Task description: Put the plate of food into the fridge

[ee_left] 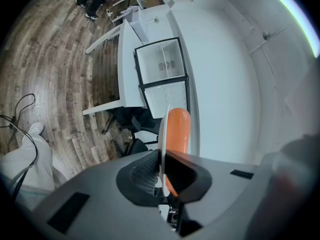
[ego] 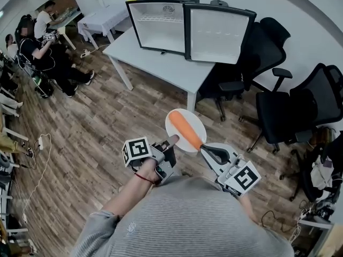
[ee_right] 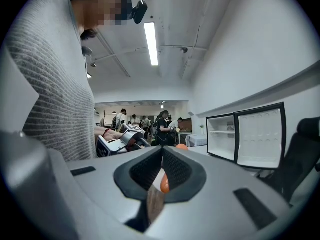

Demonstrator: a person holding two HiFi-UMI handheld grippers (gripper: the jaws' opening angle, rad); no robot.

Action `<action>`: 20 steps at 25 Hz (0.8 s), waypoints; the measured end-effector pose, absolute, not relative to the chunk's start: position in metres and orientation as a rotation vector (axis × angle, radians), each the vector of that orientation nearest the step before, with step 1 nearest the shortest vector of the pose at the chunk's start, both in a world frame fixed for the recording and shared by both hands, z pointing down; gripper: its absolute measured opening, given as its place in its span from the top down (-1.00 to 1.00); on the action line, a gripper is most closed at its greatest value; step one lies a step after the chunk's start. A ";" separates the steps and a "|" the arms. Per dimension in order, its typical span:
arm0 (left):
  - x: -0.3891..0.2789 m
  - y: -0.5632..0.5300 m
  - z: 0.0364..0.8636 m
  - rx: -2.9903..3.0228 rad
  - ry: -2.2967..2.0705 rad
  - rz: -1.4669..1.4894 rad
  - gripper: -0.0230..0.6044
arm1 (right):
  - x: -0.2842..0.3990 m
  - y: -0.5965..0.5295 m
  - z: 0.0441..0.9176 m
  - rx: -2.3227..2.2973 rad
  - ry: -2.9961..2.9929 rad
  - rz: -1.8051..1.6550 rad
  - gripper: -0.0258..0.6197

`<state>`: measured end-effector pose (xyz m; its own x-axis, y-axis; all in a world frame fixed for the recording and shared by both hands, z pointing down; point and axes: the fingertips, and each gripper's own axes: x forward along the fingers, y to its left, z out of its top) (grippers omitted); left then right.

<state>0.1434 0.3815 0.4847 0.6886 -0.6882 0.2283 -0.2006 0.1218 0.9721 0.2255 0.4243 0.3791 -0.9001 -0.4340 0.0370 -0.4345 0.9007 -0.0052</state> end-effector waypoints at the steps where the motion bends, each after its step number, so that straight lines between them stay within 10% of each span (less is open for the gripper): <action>1: 0.142 0.380 0.486 1.437 -0.795 -0.420 0.83 | 0.225 0.423 0.380 0.687 -3.030 0.023 0.88; 20: 0.089 0.250 0.490 1.429 -0.784 -0.457 0.83 | 0.169 0.285 0.385 0.642 -3.048 0.044 0.88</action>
<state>0.0892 0.2499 0.4903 0.6776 -0.7065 0.2041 -0.1709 0.1187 0.9781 0.1685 0.2852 0.3846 -0.9147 -0.4030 0.0313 -0.4038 0.9146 -0.0225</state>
